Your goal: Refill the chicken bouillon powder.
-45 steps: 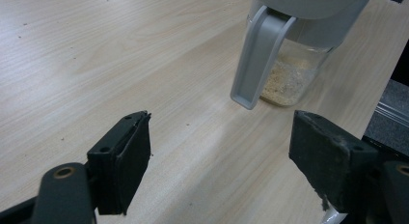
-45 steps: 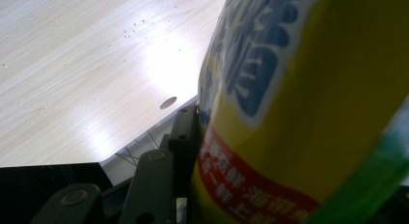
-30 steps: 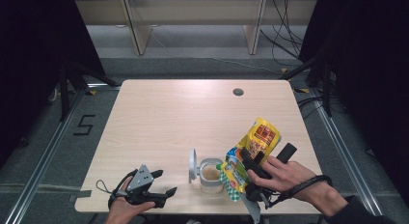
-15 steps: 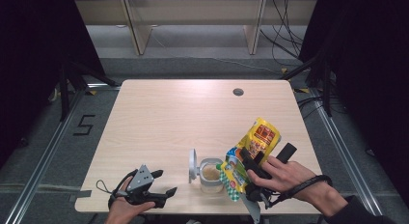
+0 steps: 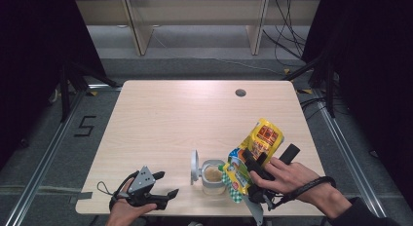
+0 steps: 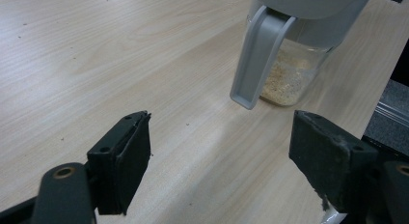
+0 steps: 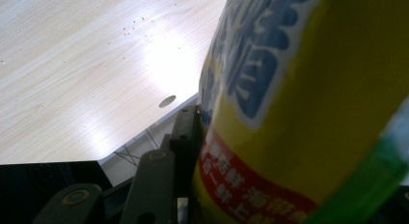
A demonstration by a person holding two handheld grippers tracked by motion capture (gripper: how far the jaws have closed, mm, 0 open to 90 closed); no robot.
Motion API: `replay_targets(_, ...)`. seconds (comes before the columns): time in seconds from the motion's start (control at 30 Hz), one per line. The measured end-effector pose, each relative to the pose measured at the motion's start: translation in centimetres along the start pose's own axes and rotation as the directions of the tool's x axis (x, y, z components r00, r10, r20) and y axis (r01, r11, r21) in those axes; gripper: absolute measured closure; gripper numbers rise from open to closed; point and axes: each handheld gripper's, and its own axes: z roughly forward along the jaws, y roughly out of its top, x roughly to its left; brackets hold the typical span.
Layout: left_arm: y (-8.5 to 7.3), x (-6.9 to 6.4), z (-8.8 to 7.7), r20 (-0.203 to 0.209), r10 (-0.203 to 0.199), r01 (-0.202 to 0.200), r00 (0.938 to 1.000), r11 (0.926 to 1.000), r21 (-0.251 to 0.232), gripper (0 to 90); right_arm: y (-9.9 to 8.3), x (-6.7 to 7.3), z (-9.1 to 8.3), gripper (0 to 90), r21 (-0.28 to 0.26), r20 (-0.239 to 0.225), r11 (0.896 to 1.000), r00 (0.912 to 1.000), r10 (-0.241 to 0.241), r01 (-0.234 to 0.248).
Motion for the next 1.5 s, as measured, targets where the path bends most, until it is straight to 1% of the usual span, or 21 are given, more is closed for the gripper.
replay_targets(0.03,0.01,0.07,0.01,0.002,0.006,-0.006,1.0,1.0,0.001,21.9,0.0,0.04,0.01,65.0,-0.001,-0.001,1.0,1.0,-0.001,0.001)
replay_targets(0.17,0.0,0.01,0.01,0.0,0.001,-0.001,1.0,1.0,0.0,21.9,-0.02,0.07,0.0,65.1,0.0,-0.006,1.0,1.0,-0.006,0.006)
replay_targets(0.2,0.03,0.13,-0.01,-0.001,0.016,-0.016,0.9999,0.9998,0.008,21.9,-0.04,0.06,-0.01,65.1,0.001,-0.008,1.0,1.0,-0.006,0.006)
replay_targets(0.23,0.03,0.16,-0.02,-0.002,0.019,-0.019,0.9998,0.9998,0.009,21.9,-0.05,0.08,-0.01,65.2,0.002,-0.005,1.0,1.0,-0.004,0.004)
replay_targets(0.27,0.01,0.07,0.01,0.002,0.008,-0.008,1.0,1.0,0.001,21.9,-0.05,0.08,0.0,65.2,0.002,-0.005,1.0,1.0,-0.005,0.005)
replay_targets(0.33,0.0,0.01,0.01,-0.001,-0.001,0.001,1.0,1.0,0.0,21.9,-0.06,0.06,0.02,65.2,0.002,-0.006,1.0,1.0,-0.008,0.008)
replay_targets(0.43,0.01,0.08,0.01,0.002,0.006,-0.006,1.0,1.0,0.0,21.9,-0.06,0.02,0.04,65.5,0.002,-0.007,1.0,0.9999,-0.011,0.011)
replay_targets(0.7,0.0,0.02,-0.01,-0.002,0.001,-0.001,1.0,1.0,-0.001,21.9,-0.07,0.05,0.02,65.9,0.003,-0.006,1.0,1.0,-0.005,0.005)
replay_targets(1.07,0.01,0.01,-0.01,-0.002,0.001,-0.001,1.0,1.0,-0.001,21.9,-0.06,0.03,-0.01,66.1,0.007,-0.006,1.0,0.9999,-0.014,0.014)
replay_targets(1.13,0.03,0.08,-0.02,0.0,0.009,-0.009,1.0,1.0,0.001,21.9,-0.07,0.03,0.0,66.2,0.008,-0.005,1.0,0.9999,-0.016,0.016)
replay_targets(1.23,0.03,0.07,-0.02,0.001,0.008,-0.008,1.0,1.0,0.001,21.9,-0.08,0.0,-0.01,66.2,0.007,-0.007,1.0,0.9997,-0.024,0.024)
replay_targets(1.33,0.03,0.07,-0.02,0.001,0.009,-0.009,1.0,1.0,0.002,21.9,-0.03,0.03,-0.01,66.2,0.006,-0.007,1.0,0.9998,-0.019,0.019)
replay_targets(1.4,0.01,0.0,-0.01,-0.001,0.001,-0.001,1.0,1.0,0.001,21.9,-0.03,0.03,0.01,66.2,0.005,-0.008,1.0,0.9998,-0.018,0.018)
replay_targets(1.5,0.02,0.07,-0.01,0.001,0.009,-0.009,1.0,1.0,0.001,21.9,-0.03,0.02,0.04,66.3,0.007,-0.008,1.0,0.9997,-0.022,0.022)
